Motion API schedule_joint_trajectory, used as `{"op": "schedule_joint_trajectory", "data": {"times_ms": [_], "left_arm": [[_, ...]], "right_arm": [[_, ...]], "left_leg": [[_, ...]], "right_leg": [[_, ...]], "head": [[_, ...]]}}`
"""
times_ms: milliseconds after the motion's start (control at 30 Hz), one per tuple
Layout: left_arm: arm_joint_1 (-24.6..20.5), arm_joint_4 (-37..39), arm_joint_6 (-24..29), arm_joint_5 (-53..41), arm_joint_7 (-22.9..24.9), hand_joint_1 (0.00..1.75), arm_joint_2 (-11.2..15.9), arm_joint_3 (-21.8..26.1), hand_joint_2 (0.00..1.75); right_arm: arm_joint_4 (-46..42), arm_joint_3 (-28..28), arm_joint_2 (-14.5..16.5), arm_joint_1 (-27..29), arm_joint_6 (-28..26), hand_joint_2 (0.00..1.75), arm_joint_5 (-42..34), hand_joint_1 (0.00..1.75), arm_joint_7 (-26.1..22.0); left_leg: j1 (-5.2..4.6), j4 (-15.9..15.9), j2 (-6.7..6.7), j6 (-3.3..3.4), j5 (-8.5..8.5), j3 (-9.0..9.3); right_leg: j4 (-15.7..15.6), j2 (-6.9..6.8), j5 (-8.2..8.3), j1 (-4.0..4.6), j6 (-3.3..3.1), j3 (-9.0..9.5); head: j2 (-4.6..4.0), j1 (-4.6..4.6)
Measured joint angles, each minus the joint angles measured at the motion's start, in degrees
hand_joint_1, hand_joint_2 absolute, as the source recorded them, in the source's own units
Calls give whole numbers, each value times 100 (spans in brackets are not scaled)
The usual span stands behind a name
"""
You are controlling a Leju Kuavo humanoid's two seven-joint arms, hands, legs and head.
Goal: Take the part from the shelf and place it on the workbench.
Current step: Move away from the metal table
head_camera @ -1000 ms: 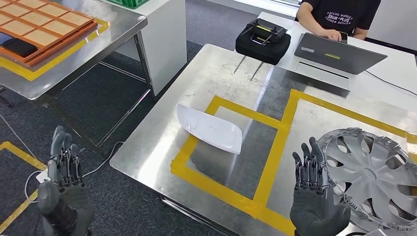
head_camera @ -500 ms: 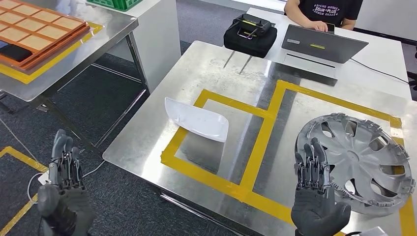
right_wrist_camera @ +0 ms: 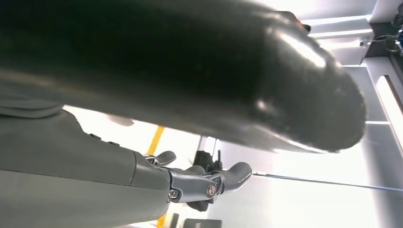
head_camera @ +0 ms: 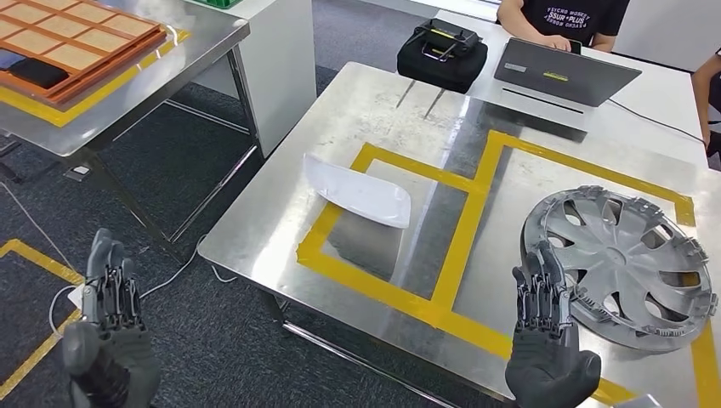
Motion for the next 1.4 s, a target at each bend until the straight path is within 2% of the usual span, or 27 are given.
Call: {"op": "schedule_joint_trajectory", "data": {"times_ms": [33,133,167,200,267,333,367,433,467,500,533,567,633,700,800,833,900,967,1000,1033,1067,1133,1167,1200,1267,1333,1400], "left_arm": [[11,7,0,5,-10,0,0,2,0],[60,22,1,91,-127,0,-1,27,0],[75,30,1,135,-192,0,-2,42,0],[87,42,2,171,-261,0,-2,60,0],[114,62,2,202,-374,0,-3,91,0],[153,73,2,209,-428,0,-3,128,0],[167,76,2,212,-435,0,-2,146,0],[177,92,2,216,-431,0,-2,174,0],[178,104,2,216,-422,0,-1,183,0],[179,118,2,214,-411,0,-1,190,0],[179,131,2,210,-401,0,0,195,0],[179,140,2,205,-394,0,0,198,0],[174,151,2,200,-389,0,0,204,0],[171,154,2,196,-394,0,-1,209,0],[169,158,1,191,-402,0,-1,214,0],[169,159,1,191,-403,0,-2,215,0],[170,163,0,191,-407,0,-5,215,0],[174,173,-1,192,-409,0,-7,215,0],[175,180,-1,193,-409,0,-7,215,0],[176,186,-1,195,-409,0,-7,215,0],[176,191,-1,195,-408,0,-7,215,0],[177,195,-1,197,-408,0,-7,215,0],[178,194,-1,198,-408,0,-7,215,0],[178,194,-1,199,-408,0,-7,216,0],[178,196,-1,199,-408,0,-6,217,0],[177,196,1,199,-408,0,-3,222,0],[180,196,2,199,-407,0,-2,226,0]], "right_arm": [[0,4,-4,4,-9,0,-5,0,-8],[1,21,-17,-2,-53,0,-122,0,-111],[3,30,-19,-4,-64,0,-180,0,-169],[6,39,-22,-5,-74,0,-227,0,-228],[13,52,-31,-6,-91,0,-254,0,-320],[15,72,-37,-12,-107,0,-236,0,-350],[16,87,-38,-15,-112,0,-224,0,-351],[23,119,-40,-15,-130,0,-202,0,-342],[31,132,-41,-14,-140,0,-191,0,-331],[42,142,-41,-14,-149,0,-182,0,-320],[53,150,-41,-14,-153,0,-176,0,-309],[63,154,-41,-14,-156,0,-173,0,-302],[81,158,-41,-24,-157,0,-164,0,-298],[92,161,-41,-40,-157,0,-145,0,-297],[99,165,-43,-47,-158,0,-126,0,-293],[101,166,-44,-49,-161,0,-121,0,-292],[103,167,-48,-53,-174,0,-104,0,-283],[110,168,-51,-54,-192,0,-81,0,-266],[116,169,-54,-52,-200,0,-70,0,-256],[121,170,-57,-51,-204,0,-62,0,-251],[125,170,-61,-51,-209,0,-52,0,-248],[127,172,-64,-55,-211,0,-37,0,-245],[127,172,-65,-58,-213,0,-31,0,-244],[127,174,-66,-60,-213,0,-26,0,-243],[127,179,-67,-52,-216,0,-21,0,-240],[127,192,-69,-44,-219,0,-18,0,-239],[127,204,-72,-48,-220,0,-17,0,-239]], "left_leg": [[-2,8,-1,-8,27,-42],[-10,23,-5,-59,107,-125],[-11,22,-5,-91,134,-140],[-7,16,-3,-128,161,-150],[11,-6,1,-212,212,-153],[20,85,4,-275,117,-225],[20,270,4,-295,-44,-310],[20,935,5,-328,-491,-552],[21,1259,6,-342,-650,-649],[21,1442,6,-349,-710,-673],[20,1418,6,-346,-668,-597],[20,1179,2,-332,-546,-415],[15,420,-50,-279,-326,70],[-3,-12,-92,-214,-270,327],[-19,-60,-45,-111,-204,330],[-8,-80,-18,-74,-164,320],[13,-109,44,-20,-95,269],[9,-106,105,-3,-49,189],[7,-101,144,-7,-26,149],[7,-95,183,-14,-4,111],[9,-88,224,-27,16,78],[9,-74,302,-67,51,36],[2,-68,340,-96,67,24],[-3,-67,372,-130,85,18],[0,-77,440,-203,120,22],[22,-22,402,-273,68,-11],[30,379,217,-310,-254,-187]], "right_leg": [[-125,0,72,-2,-9,122],[-1269,6,426,15,-80,814],[-1525,7,467,32,-109,943],[-1645,8,464,54,-137,986],[-1682,5,522,76,-203,967],[-1748,-9,617,60,-278,988],[-1777,-17,669,48,-316,992],[-1775,-25,742,54,-362,938],[-1767,-23,775,60,-371,895],[-1757,-15,805,64,-370,847],[-1744,-2,828,68,-363,806],[-1727,18,845,69,-351,772],[-1666,60,865,82,-315,707],[-1608,91,887,86,-258,641],[-1583,124,931,62,-145,559],[-1509,123,868,56,-108,503],[-1041,109,530,28,-42,286],[-334,99,142,-7,11,38],[-120,96,61,-20,29,-12],[-106,90,80,-30,41,36],[-320,70,190,-37,47,198],[-1123,-60,452,-33,33,687],[-1453,-122,528,-17,3,862],[-1645,-161,555,3,-34,949],[-1708,-122,575,39,-123,931],[-1740,-59,643,28,-213,939],[-1769,-2,727,9,-297,947]], "head": [[-1,8],[0,33],[0,36],[0,36],[-1,43],[-1,41],[-1,20],[0,-47],[0,-83],[0,-112],[-1,-138],[-1,-158],[-1,-189],[0,-184],[0,-161],[0,-148],[1,-84],[1,-8],[1,15],[0,35],[0,55],[0,99],[0,117],[0,127],[-1,128],[-1,121],[0,78]]}}
